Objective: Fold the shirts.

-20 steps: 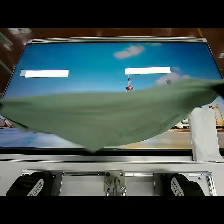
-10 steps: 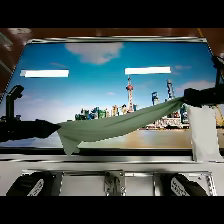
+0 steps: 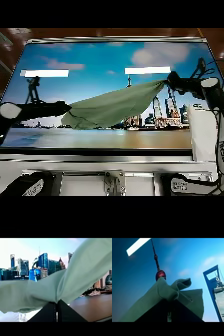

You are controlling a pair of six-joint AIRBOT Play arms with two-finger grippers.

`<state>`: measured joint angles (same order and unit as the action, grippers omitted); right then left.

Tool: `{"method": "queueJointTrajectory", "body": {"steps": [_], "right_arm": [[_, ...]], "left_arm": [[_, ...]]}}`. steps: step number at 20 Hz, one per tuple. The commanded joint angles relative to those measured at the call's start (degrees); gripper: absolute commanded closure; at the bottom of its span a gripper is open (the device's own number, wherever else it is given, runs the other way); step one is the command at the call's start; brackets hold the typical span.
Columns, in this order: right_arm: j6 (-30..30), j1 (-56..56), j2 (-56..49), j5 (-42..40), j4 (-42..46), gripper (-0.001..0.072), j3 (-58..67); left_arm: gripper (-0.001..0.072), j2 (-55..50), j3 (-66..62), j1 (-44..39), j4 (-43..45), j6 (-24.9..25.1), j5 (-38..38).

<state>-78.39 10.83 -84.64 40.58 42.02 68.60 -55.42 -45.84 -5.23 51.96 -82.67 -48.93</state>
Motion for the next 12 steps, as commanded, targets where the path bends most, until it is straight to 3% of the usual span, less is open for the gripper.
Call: {"method": "queueJointTrajectory", "body": {"steps": [1, 2, 4, 8, 10, 12], "right_arm": [[0.2, -3.2, -4.6, -0.7, -3.8, 0.0329, 0.0], [1.7, -3.2, -4.0, 2.0, -3.9, 0.0055, 0.0], [4.7, -1.3, -1.4, 11.5, -2.2, 0.0037, 0.1], [-0.8, -2.4, 1.6, 39.8, 4.0, 0.004, -0.5], [-3.9, -8.8, 2.1, 40.2, 6.7, 0.0039, -3.5], [-7.4, -16.1, 1.9, 32.7, 6.8, 0.0039, -7.0]], "left_arm": [[0.0668, -10.0, -0.3, -1.7, -1.9, 4.0, 1.0], [0.0669, -10.4, -0.4, -1.7, -1.9, 5.9, -0.3], [0.0669, -9.6, -0.5, -0.4, -1.8, 9.5, -2.6], [0.0669, -8.2, -1.0, 3.1, -1.9, 11.8, -3.1], [0.0669, -8.2, -1.2, 3.9, -1.9, 13.7, -3.2], [0.0669, -8.2, -1.3, 3.9, -1.9, 14.7, -4.3]]}}
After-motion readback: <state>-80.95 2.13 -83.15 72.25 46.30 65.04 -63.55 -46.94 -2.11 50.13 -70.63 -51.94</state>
